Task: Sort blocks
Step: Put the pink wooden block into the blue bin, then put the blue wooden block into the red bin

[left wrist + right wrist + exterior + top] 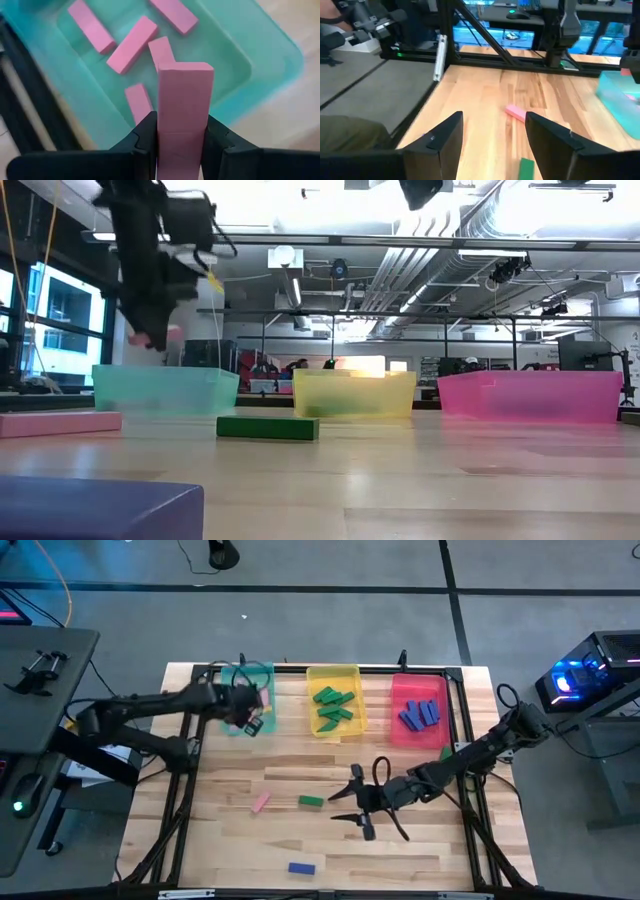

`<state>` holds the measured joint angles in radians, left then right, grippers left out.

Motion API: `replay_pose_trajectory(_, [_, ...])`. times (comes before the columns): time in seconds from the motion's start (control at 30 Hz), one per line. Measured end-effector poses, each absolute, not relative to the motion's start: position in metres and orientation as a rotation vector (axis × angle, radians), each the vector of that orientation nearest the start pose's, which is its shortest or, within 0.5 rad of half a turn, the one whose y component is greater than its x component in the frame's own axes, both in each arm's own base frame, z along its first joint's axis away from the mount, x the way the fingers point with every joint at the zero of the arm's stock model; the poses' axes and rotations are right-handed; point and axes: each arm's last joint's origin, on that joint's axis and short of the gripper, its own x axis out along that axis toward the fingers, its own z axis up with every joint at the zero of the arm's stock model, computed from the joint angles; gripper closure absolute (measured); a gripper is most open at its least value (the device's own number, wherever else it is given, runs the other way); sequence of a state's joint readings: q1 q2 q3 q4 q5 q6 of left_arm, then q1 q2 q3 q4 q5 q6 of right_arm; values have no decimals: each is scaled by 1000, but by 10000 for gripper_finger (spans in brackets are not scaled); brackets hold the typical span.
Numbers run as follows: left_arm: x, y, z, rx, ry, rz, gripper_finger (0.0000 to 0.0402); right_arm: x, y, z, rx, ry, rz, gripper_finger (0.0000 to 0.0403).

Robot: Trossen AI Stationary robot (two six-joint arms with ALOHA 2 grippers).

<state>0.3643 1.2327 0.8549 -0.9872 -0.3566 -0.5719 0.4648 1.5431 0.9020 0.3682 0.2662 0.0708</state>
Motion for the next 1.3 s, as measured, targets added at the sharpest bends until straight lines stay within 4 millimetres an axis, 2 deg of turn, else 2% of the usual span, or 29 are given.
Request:
replay_pose_trajectory(0.23, [183,136,197,-536,1268,985,331,304,143,240,-46,289,146,204])
replay_pose_trajectory(0.43, [187,164,168,-571,1320,964,328,303,143,238,-29,312,141,204])
replay_pose_trajectory(0.63, [186,173,157,-552,1359,971,254,302,142,234,18,355,128,204])
replay_pose_trajectory(0.73, [181,178,163,-548,1351,973,212,305,145,229,38,360,127,204])
replay_pose_trajectory(0.83, [177,179,178,-552,1327,987,181,312,152,216,40,352,135,204])
replay_pose_trajectory(0.93, [172,173,198,-543,1293,990,169,322,159,199,49,325,147,204])
replay_pose_trajectory(1.03, [167,157,221,-496,1226,975,169,333,164,181,72,284,193,204])
replay_pose_trajectory(1.17, [160,123,249,-385,1080,956,174,351,165,157,89,271,236,204])
replay_pose_trajectory(1.3, [149,81,262,-350,881,898,181,379,169,144,41,298,263,204])
